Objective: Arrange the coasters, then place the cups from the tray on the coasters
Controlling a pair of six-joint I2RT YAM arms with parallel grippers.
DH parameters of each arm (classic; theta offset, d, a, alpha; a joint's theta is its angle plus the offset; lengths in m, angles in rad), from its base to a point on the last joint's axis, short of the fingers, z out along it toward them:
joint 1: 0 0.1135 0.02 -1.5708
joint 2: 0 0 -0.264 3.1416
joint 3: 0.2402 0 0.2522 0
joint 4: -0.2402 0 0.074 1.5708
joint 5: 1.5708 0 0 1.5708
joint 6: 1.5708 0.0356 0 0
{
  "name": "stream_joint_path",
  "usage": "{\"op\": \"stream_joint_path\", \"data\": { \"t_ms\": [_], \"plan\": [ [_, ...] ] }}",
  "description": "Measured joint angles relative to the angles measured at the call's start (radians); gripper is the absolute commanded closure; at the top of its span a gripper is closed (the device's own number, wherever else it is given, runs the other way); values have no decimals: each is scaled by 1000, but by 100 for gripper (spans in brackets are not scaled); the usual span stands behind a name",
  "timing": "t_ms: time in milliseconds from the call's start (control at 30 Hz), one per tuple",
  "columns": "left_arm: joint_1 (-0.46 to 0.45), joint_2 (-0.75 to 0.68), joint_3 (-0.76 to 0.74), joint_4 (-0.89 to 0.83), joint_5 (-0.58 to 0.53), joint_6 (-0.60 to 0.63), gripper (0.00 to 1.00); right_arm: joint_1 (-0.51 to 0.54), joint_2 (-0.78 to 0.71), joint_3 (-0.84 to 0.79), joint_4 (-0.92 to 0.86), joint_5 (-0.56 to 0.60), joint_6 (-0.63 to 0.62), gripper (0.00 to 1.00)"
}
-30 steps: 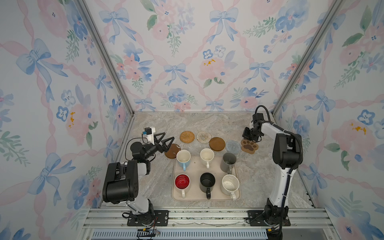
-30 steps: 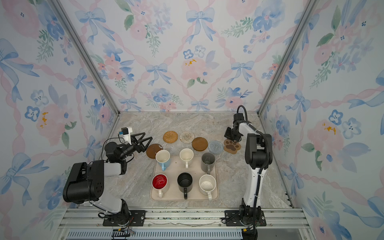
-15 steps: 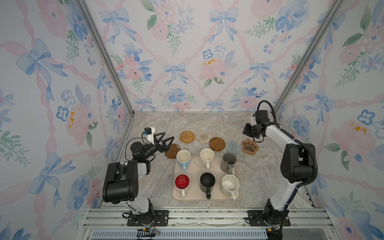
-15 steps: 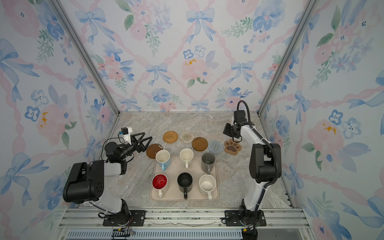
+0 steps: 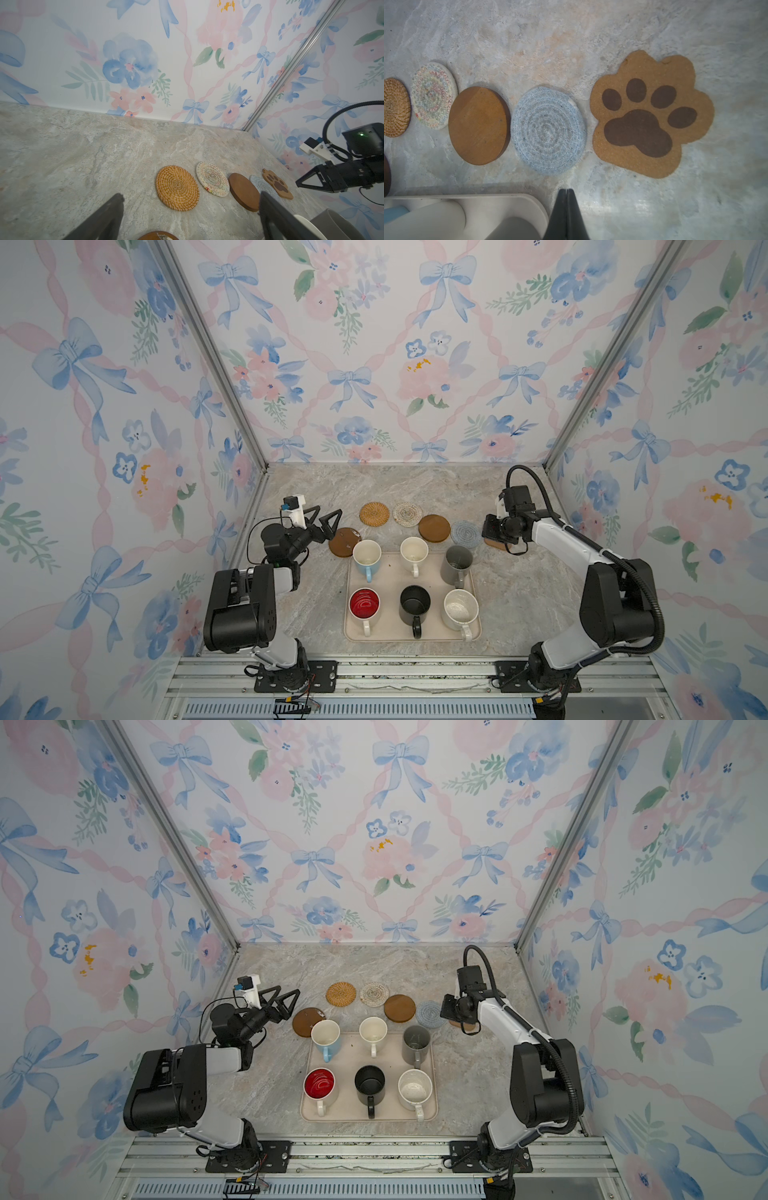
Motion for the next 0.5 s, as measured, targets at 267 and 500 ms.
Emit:
{"op": "stream_joint_path", "data": {
  "t_ms": [267, 500],
  "plan": [
    [-5, -62, -1, -169, -207, 85, 3, 7, -36, -97, 45, 13, 23, 100],
    [-19, -66, -1, -251, -324, 130, 3, 12, 7, -127, 84, -8, 51, 100]
  ]
}}
